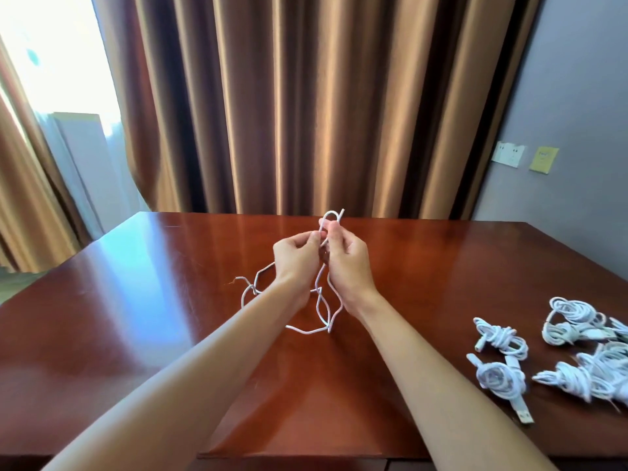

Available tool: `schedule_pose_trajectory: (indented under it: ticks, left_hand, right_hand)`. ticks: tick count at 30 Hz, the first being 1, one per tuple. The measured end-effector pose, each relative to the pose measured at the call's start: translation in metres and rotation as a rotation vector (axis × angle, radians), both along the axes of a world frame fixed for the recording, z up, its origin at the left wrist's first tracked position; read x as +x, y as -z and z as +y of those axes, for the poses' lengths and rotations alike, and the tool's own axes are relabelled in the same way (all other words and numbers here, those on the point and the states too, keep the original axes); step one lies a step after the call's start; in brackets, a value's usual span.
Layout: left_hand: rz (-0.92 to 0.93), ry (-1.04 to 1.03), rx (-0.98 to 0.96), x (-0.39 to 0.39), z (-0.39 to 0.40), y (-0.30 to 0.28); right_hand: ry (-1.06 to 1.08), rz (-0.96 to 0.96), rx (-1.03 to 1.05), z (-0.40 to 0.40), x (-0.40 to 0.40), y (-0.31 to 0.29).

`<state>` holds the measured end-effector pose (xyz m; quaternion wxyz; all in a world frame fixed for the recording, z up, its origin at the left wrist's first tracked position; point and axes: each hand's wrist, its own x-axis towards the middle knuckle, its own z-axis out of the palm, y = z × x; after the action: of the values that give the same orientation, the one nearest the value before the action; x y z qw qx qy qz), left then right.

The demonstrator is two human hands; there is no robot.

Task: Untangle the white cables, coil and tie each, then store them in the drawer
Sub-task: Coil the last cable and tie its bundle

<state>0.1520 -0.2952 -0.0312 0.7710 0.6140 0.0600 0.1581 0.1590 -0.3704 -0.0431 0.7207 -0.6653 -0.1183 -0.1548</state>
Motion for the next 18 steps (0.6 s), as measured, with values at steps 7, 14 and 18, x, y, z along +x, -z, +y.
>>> schedule_pose_trajectory:
  ticks: [7, 14, 18]
  left_hand:
    - [-0.241, -0.065, 0.800, 0.009, 0.027, 0.018]
    - [-0.705, 0.014, 1.179, 0.020, 0.057, 0.012]
    - [-0.761, -0.050, 1.185, 0.032, 0.075, 0.019]
  right_hand:
    - [0.091, 0.031, -0.483, -0.004, 0.021, 0.004]
    - [-0.304, 0.073, -0.710, -0.013, 0.014, -0.010]
    - [-0.454, 0.107, -0.449, -0.022, 0.012, -0.008]
